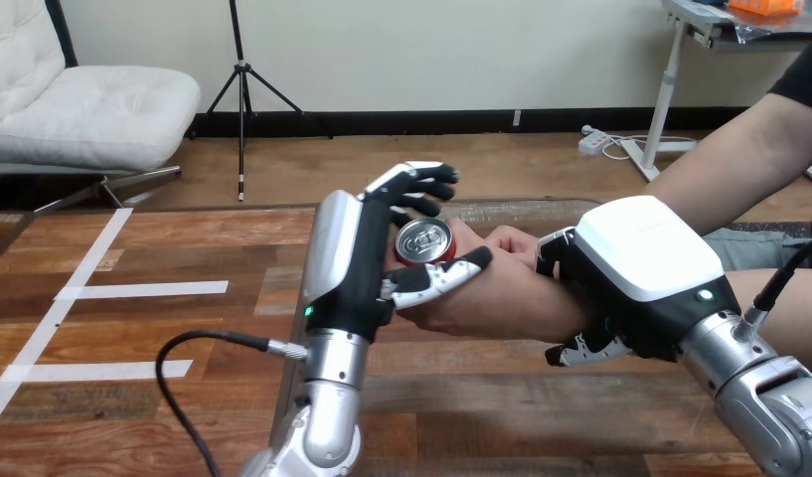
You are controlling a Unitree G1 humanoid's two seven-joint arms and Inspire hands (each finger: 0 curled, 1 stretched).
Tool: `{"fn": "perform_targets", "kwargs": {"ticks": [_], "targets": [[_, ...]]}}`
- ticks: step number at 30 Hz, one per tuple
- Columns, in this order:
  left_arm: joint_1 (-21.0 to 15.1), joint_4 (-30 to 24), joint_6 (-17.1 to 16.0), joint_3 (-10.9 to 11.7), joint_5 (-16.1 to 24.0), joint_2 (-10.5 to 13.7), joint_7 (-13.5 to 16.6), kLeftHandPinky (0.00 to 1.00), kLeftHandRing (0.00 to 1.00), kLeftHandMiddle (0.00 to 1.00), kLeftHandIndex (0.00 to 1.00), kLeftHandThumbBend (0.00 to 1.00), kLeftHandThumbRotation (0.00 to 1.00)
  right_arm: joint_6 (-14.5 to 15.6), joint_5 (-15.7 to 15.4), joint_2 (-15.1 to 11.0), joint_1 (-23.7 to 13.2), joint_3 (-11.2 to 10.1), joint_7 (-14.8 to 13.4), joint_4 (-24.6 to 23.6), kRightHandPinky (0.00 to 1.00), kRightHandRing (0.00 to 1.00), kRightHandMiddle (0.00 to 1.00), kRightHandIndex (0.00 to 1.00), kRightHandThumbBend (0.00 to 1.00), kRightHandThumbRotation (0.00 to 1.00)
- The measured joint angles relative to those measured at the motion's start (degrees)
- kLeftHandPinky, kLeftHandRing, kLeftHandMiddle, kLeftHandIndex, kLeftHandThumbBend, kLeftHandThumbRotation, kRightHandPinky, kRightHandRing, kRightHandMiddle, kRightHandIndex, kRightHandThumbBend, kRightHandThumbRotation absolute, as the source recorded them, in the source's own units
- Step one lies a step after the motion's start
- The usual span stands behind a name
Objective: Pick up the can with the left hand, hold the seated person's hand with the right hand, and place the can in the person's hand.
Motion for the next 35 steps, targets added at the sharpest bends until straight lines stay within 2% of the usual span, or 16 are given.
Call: {"fn": "perform_targets", "kwargs": {"ticks": [11, 18, 29, 35], "targets": [[0.71, -2.55, 2.31, -0.50, 1.23, -0.43, -0.29, 0.59, 0.69, 0.74, 0.74, 0.71, 0.18, 0.02, -0.28, 0.00, 0.00, 0.20, 0.18, 0.05, 0.31, 0.37, 0.44, 0.56, 0.87, 0.00], [1.14, -3.23, 3.31, -0.51, 1.57, -0.22, -0.29, 0.59, 0.69, 0.75, 0.75, 0.72, 0.19, 0.11, -0.83, 0.00, 0.00, 0.30, 0.27, 0.19, 0.31, 0.38, 0.45, 0.61, 0.89, 0.00], [1.66, -3.38, 4.62, -0.51, 1.92, 0.50, -0.20, 0.60, 0.70, 0.76, 0.78, 0.72, 0.22, 0.58, -1.88, 0.00, 0.00, 0.55, 0.91, 0.23, 0.53, 0.60, 0.64, 0.68, 0.90, 0.00], [1.91, -3.39, 5.07, -0.52, 2.28, 0.69, -0.11, 0.61, 0.71, 0.77, 0.78, 0.72, 0.23, 0.76, -2.57, -0.02, 0.00, 0.79, 1.23, 0.23, 0.60, 0.67, 0.70, 0.71, 0.91, 0.02]]}}
